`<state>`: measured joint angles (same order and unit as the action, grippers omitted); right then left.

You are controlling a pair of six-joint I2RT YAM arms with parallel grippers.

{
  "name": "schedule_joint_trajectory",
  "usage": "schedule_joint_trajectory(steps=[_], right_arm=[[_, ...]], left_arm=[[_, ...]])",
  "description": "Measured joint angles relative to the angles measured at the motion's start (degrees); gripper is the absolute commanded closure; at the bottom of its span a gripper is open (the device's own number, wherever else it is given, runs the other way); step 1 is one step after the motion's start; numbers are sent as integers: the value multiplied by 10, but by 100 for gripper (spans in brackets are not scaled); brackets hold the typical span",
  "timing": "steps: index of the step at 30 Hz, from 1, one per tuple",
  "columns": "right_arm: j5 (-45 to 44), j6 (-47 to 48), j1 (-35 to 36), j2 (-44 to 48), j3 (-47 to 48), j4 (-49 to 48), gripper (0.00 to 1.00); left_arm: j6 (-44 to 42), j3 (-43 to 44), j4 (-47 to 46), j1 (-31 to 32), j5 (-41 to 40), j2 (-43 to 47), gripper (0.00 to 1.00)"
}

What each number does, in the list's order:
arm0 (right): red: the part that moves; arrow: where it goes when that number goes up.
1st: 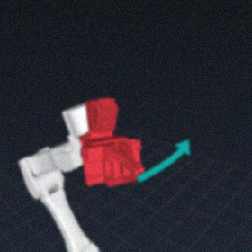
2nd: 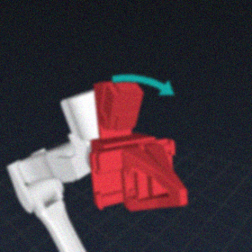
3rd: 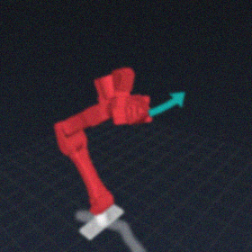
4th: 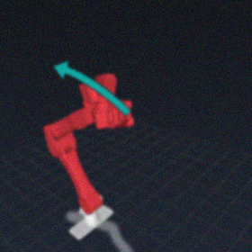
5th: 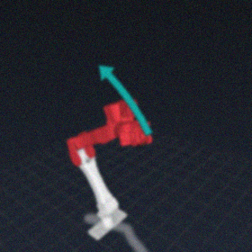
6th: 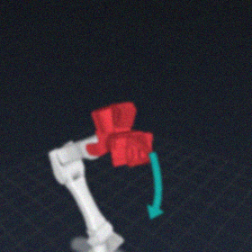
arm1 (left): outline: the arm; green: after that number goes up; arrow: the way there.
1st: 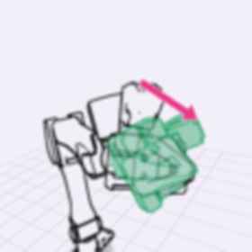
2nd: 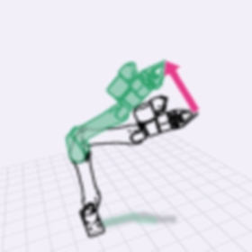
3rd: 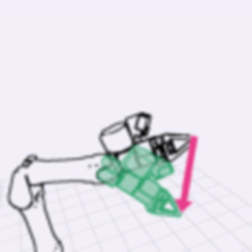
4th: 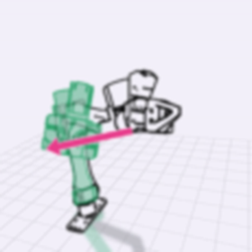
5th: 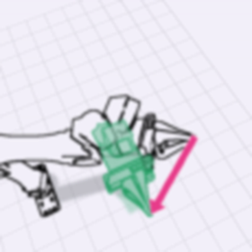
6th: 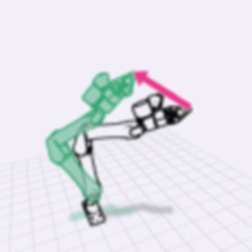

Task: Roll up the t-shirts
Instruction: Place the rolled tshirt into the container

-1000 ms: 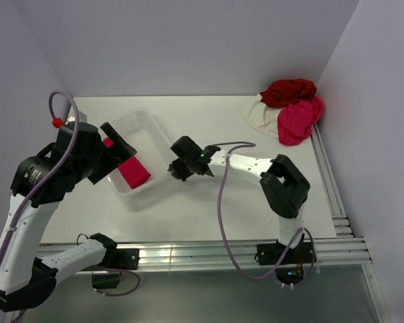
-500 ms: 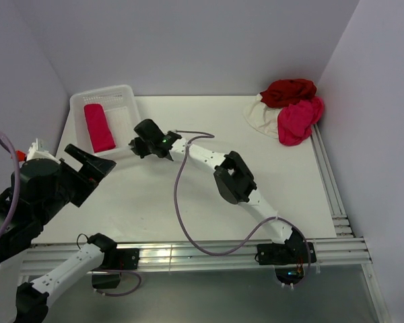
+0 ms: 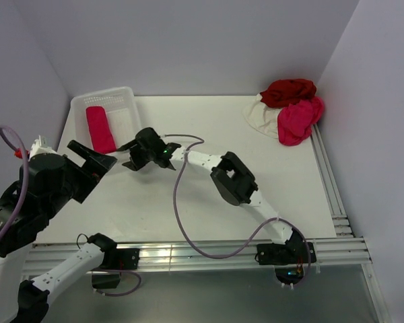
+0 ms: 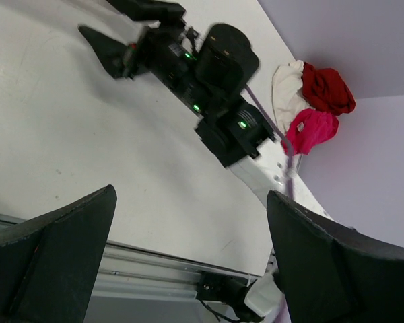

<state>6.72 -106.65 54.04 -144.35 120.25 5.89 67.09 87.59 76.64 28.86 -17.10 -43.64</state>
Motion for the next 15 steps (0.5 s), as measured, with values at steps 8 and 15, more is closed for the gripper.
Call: schedule_joint_trajectory(steps=[8,15], right_arm=[[75,130,-48,315,-284,14,5],[101,364,-100,563,-413,88,3]], left_arm=[[-24,-43,-71,0,-1,-62,0],[-59,-76,-172,0,14,-142,1]])
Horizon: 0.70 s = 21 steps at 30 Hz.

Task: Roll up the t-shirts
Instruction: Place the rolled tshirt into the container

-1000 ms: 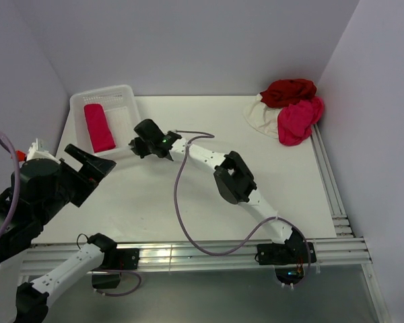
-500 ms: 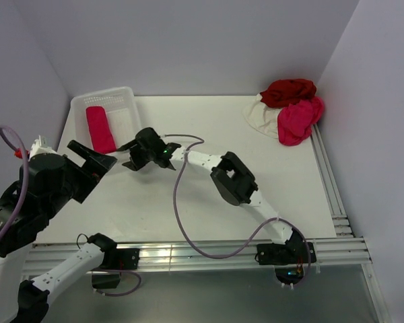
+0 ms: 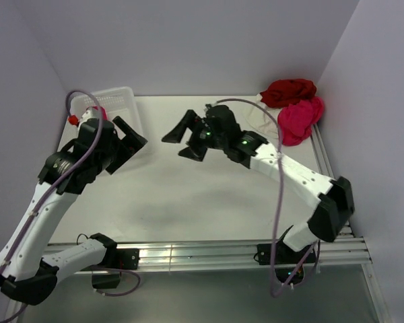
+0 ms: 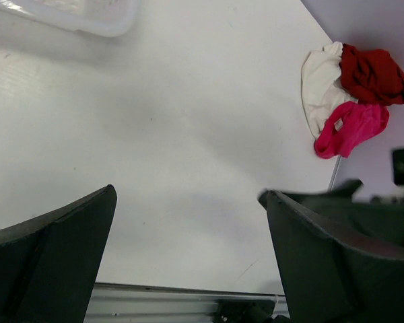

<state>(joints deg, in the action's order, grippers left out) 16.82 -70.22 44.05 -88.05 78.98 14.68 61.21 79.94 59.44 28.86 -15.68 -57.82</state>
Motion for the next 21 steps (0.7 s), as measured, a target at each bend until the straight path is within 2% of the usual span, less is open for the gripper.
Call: schedule_joint_trajectory(steps=[4,8,15,21], right_arm=[[-40,140,-29,115,-71,90,2],[-92,224,-53,244,-172,139,2],[-212,269,-56,473,-306,158,0],[-282,275,-56,563,-352,154,1]], left_arm=[[-17,-18,-51,0,12,-33,1],[-35,-42,-92,0,22,-34,1],[-52,-71,-137,0,31,-35,1],[-61,-85,-163,0,39,-36,0]])
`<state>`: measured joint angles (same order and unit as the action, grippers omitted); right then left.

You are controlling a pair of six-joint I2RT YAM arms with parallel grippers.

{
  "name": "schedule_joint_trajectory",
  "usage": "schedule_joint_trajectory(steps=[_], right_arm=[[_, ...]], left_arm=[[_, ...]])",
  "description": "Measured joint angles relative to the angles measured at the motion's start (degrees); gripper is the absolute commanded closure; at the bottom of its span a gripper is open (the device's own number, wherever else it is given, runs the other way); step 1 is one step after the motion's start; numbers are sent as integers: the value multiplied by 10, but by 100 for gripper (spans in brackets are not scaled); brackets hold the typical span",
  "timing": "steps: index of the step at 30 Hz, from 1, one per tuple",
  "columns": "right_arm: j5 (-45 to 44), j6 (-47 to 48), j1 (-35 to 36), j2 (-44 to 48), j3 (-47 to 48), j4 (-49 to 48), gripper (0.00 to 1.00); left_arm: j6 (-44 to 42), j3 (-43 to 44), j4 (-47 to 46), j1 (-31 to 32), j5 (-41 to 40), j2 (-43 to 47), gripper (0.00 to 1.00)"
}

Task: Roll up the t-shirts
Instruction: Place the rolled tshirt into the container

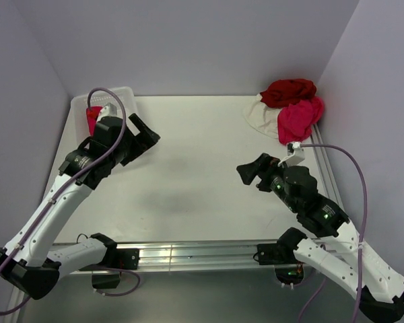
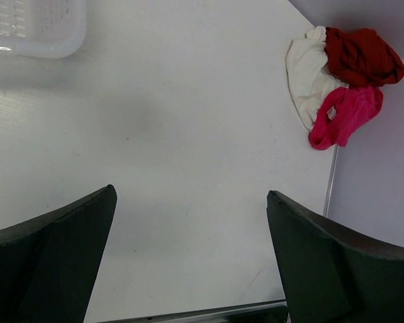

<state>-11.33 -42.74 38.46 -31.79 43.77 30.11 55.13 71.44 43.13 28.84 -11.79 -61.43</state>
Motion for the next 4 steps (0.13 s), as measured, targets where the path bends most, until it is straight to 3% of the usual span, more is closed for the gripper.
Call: schedule_joint_trajectory(steps=[4], right_arm=[[-32,-4,0,-3,-4,9,0]], left_arm=[[0,-8,-14,0,4,-2,1]])
